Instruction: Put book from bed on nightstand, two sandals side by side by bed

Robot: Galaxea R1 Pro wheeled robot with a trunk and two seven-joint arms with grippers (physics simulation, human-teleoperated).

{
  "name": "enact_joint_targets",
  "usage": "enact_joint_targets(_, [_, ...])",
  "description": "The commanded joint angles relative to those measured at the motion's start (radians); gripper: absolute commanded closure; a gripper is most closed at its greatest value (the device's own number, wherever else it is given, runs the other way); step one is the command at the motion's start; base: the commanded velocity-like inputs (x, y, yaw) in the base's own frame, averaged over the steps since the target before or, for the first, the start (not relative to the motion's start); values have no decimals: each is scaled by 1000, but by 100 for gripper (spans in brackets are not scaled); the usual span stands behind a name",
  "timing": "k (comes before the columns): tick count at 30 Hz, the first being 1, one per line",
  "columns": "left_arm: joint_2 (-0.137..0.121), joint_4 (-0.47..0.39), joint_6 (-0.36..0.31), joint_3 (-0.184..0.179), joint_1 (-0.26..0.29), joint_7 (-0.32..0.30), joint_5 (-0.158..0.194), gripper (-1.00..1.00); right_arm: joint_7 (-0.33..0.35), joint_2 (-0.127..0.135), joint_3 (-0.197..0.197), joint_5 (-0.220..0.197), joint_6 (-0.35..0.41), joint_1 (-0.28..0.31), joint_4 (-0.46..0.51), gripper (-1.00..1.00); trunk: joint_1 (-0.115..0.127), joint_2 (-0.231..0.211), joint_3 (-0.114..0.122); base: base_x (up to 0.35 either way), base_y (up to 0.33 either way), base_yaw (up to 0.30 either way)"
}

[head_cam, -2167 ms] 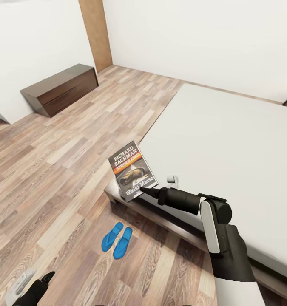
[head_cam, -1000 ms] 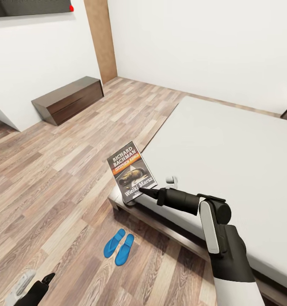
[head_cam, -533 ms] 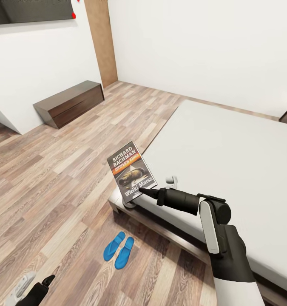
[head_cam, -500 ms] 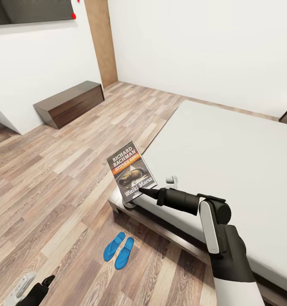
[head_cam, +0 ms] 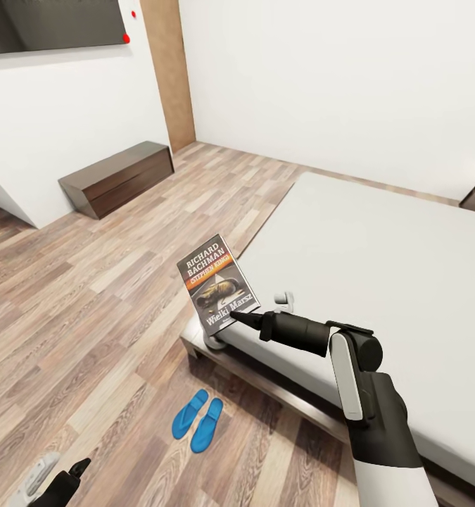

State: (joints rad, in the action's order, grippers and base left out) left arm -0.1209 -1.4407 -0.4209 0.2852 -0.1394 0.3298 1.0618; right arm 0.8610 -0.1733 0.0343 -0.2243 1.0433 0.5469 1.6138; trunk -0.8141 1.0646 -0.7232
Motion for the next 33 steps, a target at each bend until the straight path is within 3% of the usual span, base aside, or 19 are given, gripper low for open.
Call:
enact_joint_targets(1, [0, -2, -3, 0, 0, 8, 10, -100, 9, -1, 2, 5, 4, 1, 0, 100, 0, 1, 1, 0, 140, 0])
enact_joint_targets(10, [1, -1, -2, 1, 0, 7, 10, -100, 9, -1, 5, 5, 4, 1, 0, 100, 0, 1, 15, 0, 171, 0])
enact_joint_targets(24, [0, 7, -1, 1, 0, 7, 9, -100, 9, -1, 0, 7, 4, 1, 0, 100, 0, 1, 29, 0, 19, 0])
enact_joint_targets(33, [0, 8, -2, 1, 0, 6, 10, -100, 7, -1, -57, 10, 4, 2, -1, 100, 0, 1, 43, 0, 0, 0])
